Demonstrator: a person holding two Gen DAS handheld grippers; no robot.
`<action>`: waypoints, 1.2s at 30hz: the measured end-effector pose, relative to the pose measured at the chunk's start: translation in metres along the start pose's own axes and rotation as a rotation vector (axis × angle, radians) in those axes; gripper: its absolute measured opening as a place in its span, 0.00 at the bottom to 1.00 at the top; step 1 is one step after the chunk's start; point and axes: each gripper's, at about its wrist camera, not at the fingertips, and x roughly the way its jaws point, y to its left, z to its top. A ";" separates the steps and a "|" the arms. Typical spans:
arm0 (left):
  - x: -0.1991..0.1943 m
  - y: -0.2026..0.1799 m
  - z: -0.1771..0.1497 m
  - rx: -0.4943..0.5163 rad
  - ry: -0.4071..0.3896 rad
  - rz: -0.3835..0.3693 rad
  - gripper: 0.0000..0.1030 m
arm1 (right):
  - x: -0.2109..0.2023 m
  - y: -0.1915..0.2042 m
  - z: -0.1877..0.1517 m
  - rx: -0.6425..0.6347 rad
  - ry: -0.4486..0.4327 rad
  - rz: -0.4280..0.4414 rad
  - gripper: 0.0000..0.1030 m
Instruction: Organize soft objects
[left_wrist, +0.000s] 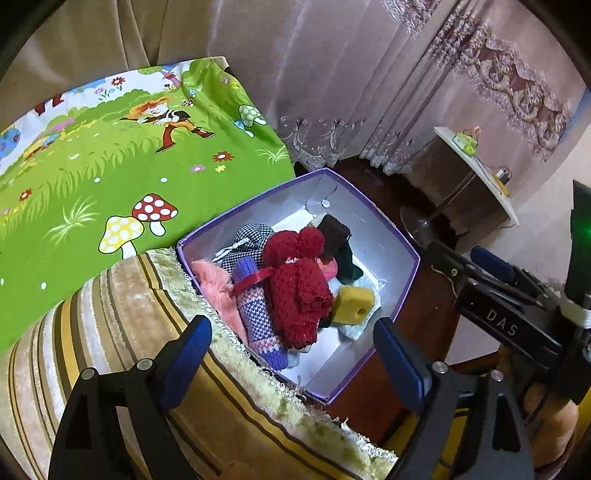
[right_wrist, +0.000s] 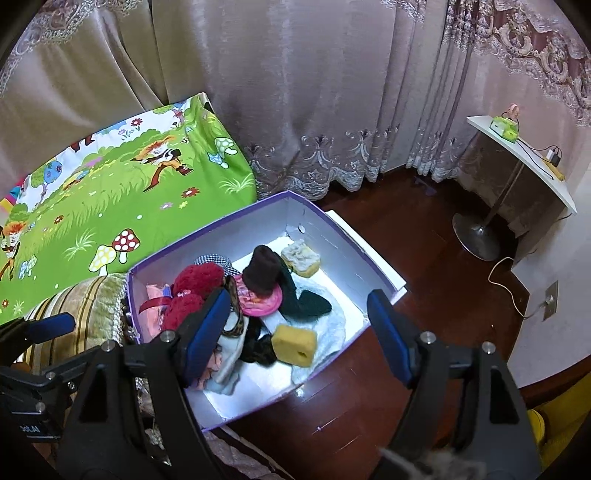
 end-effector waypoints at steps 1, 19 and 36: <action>0.000 -0.001 0.000 0.002 0.001 -0.002 0.89 | -0.001 -0.001 -0.001 0.004 0.000 0.000 0.77; -0.002 -0.003 0.002 0.016 -0.007 0.012 0.94 | -0.003 -0.006 -0.003 0.009 -0.001 -0.003 0.77; -0.002 -0.004 0.002 0.020 -0.007 0.007 0.94 | -0.003 -0.008 -0.003 0.010 0.003 -0.002 0.77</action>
